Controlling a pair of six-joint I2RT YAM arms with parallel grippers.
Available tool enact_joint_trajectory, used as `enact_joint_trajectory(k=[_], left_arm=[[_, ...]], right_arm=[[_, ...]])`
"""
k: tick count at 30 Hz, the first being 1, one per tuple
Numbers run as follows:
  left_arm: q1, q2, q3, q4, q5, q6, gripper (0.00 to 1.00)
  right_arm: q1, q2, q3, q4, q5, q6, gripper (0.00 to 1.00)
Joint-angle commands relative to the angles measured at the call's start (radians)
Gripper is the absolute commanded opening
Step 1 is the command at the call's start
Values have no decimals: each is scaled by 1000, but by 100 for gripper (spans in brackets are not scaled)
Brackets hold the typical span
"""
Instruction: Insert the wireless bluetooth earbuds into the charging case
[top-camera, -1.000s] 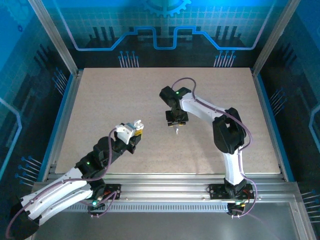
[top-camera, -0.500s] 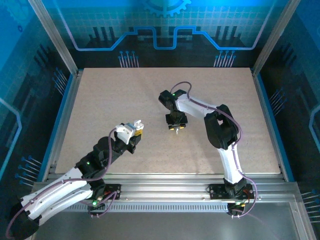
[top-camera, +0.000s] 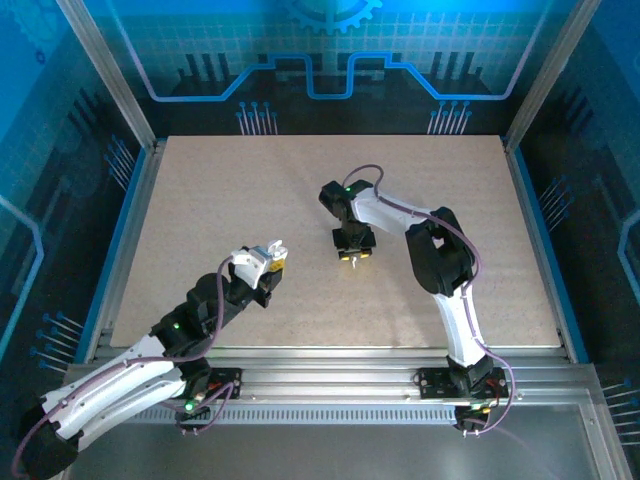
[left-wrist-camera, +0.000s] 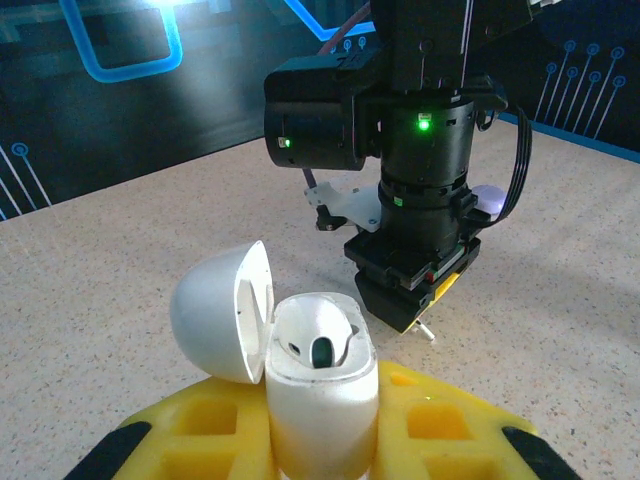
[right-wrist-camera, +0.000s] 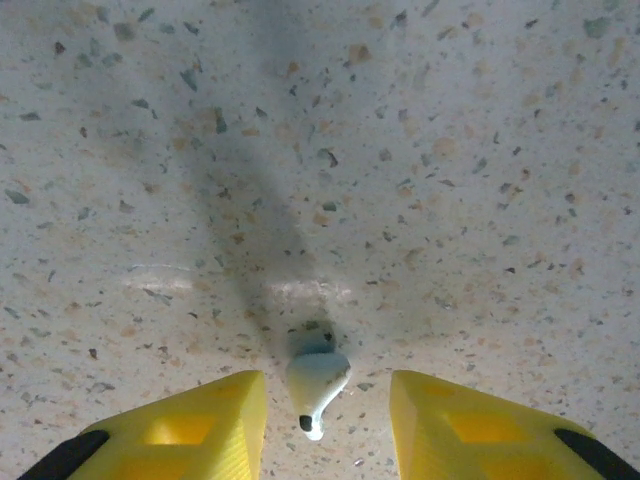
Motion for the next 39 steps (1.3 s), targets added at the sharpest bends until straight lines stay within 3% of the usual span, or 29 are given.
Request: enact_joint_trajectory(k=[1, 39], left_arm=[[5, -9, 18, -6, -20, 4, 12], [6, -3, 16, -10, -22, 4, 13]], right_arm=[[-13, 17, 4, -2, -19, -7, 38], [-26, 19, -80, 22, -53, 0, 28]])
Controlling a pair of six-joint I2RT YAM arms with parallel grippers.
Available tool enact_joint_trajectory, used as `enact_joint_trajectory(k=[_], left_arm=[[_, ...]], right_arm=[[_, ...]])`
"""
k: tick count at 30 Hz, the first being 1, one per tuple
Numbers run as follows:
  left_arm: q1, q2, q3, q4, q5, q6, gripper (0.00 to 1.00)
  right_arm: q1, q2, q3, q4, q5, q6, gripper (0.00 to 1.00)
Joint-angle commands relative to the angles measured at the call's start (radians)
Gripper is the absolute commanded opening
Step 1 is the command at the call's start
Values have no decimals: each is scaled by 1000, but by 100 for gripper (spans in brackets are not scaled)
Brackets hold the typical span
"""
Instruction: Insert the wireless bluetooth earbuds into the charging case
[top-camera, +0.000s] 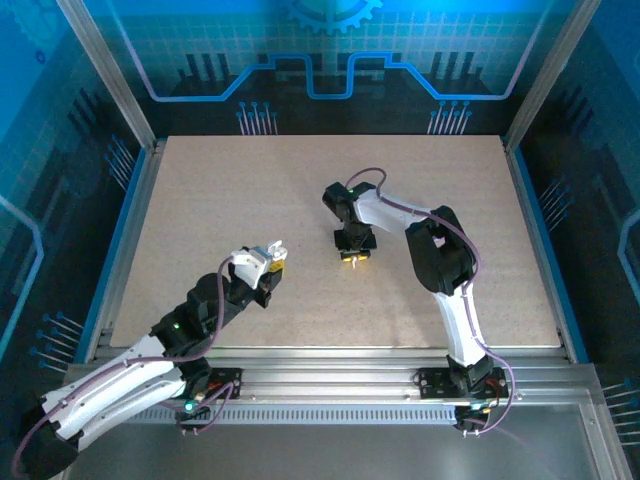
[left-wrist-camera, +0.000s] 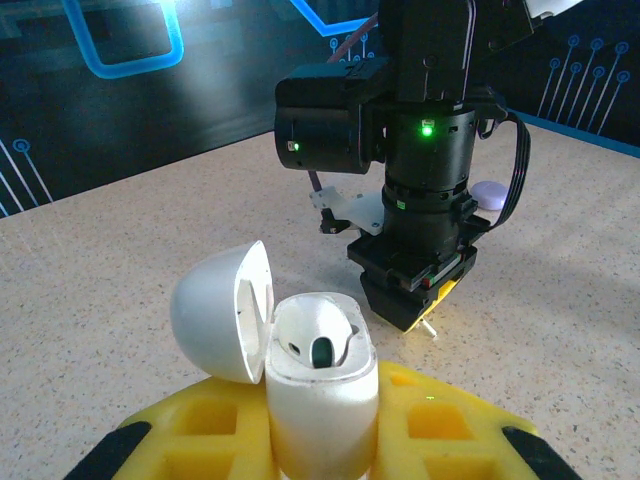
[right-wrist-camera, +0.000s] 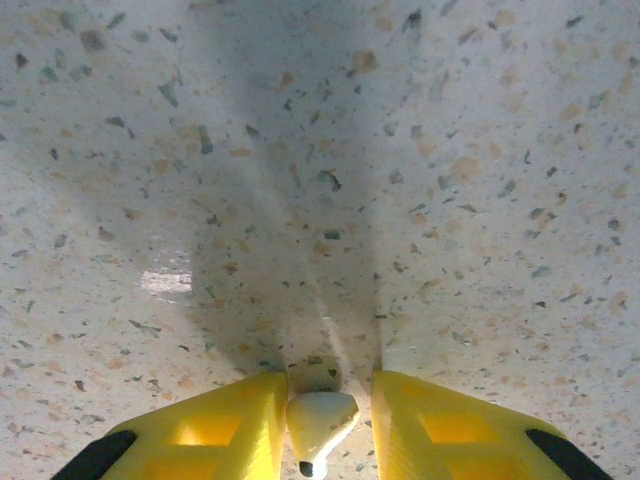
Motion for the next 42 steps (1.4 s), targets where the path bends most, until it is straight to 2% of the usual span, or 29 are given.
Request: enact_joint_trajectory(k=[1, 15, 28, 42], left_arm=[[5, -3, 16, -1, -17, 4, 13], [6, 33, -4, 35, -13, -11, 12], [17, 250, -112, 298, -8, -102, 12], [25, 495, -107, 545, 97, -98, 11]], right_arm=[[-8, 16, -37, -31, -11, 4, 27], [2, -60, -68, -6, -9, 32, 21], [45, -183, -66, 31, -16, 91, 20], [131, -344, -53, 104, -5, 172, 20]])
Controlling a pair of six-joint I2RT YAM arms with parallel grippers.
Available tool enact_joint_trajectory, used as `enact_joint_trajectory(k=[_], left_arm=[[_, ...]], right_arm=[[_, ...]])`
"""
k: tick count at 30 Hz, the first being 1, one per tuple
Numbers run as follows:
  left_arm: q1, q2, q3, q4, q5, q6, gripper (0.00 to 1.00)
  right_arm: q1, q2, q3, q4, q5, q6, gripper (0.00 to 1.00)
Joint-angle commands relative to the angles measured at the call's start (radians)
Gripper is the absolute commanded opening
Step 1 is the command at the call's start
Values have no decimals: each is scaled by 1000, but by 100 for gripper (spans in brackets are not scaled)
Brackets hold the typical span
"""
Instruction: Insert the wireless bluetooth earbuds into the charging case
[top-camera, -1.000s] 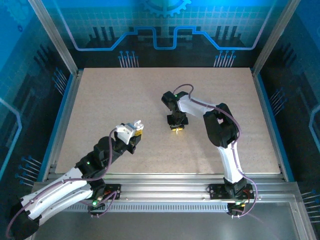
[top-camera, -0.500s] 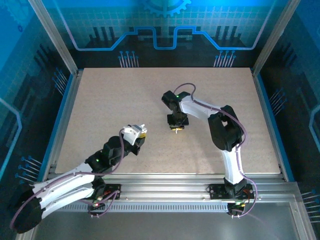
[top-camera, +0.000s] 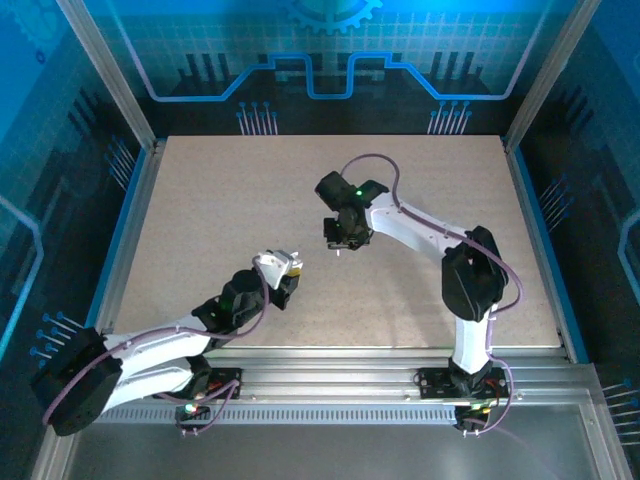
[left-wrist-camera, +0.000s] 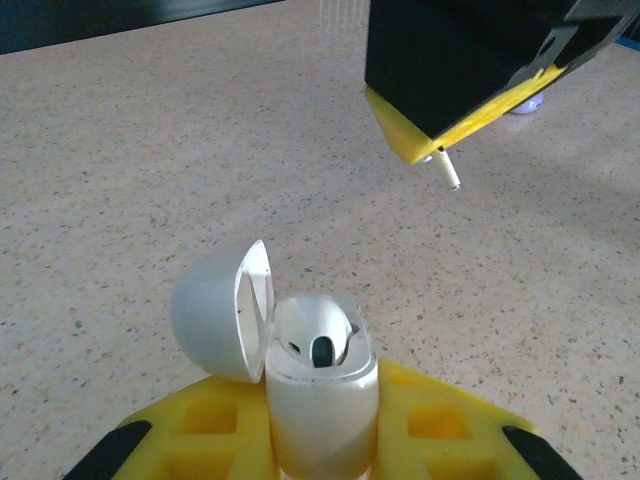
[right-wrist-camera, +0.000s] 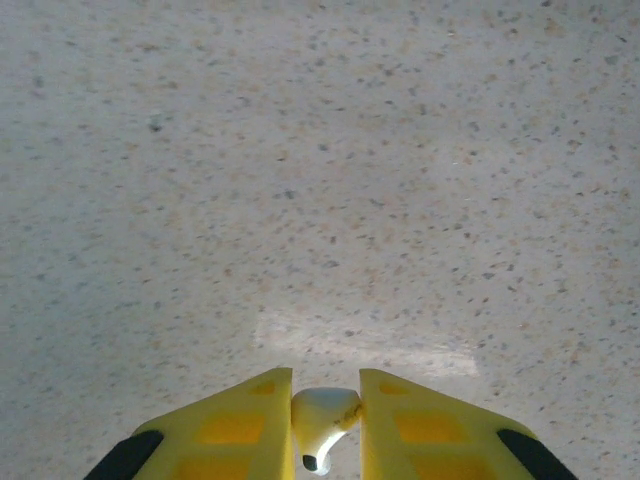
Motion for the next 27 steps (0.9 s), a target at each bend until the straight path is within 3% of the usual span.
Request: enact_joint_trajectory(k=[1, 12, 27], left_arm=[[7, 33, 4, 140, 58, 12, 11], [6, 116, 39, 234, 122, 87, 11], [8, 128, 74, 274, 114, 107, 11]], right_arm=[[28, -58, 12, 26, 1, 44, 20], [89, -207, -78, 146, 42, 138, 20], [172, -344, -270, 371, 117, 292, 20]])
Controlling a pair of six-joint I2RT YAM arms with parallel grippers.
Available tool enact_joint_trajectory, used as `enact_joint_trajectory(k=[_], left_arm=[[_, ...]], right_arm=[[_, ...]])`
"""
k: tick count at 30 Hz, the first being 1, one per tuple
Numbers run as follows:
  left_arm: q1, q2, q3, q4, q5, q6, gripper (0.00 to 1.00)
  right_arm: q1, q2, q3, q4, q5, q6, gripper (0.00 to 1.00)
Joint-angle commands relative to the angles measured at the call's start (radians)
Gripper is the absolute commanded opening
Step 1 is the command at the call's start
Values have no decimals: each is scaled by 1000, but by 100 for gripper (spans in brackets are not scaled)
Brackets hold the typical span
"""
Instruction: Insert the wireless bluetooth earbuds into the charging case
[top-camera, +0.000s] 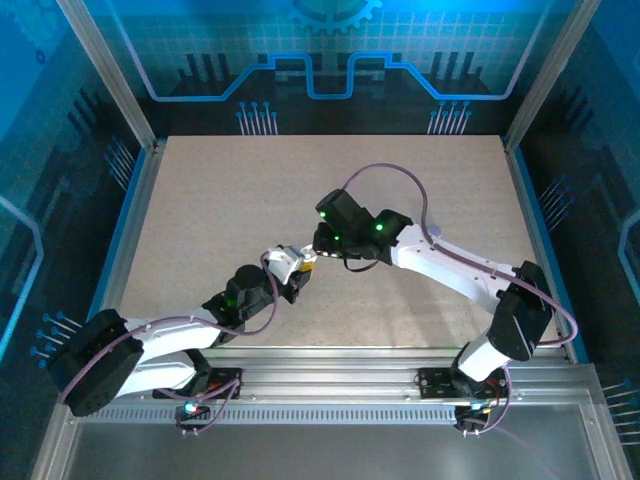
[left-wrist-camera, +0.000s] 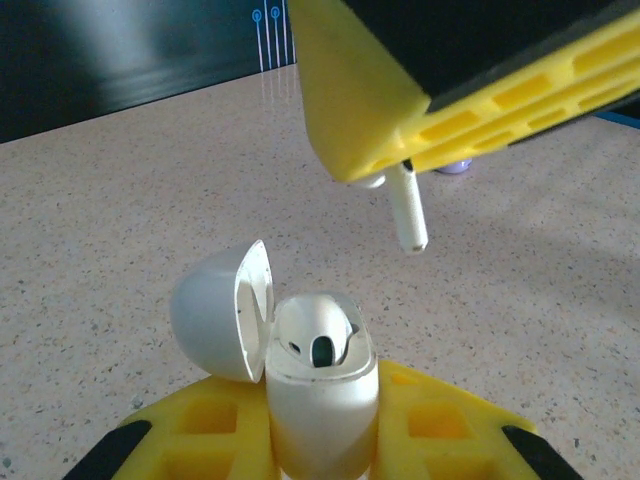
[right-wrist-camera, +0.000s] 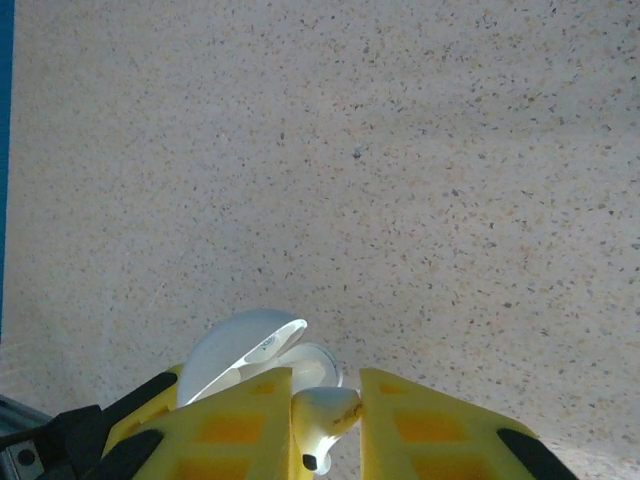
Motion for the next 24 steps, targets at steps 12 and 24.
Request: enact_joint_trajectory(k=[12, 24], left_arm=[[7, -19, 43, 51, 17, 28, 11], [7, -47, 46, 53, 16, 27, 12]], right_arm=[[27, -26, -42, 104, 48, 73, 20], [33, -31, -67, 123, 59, 85, 20]])
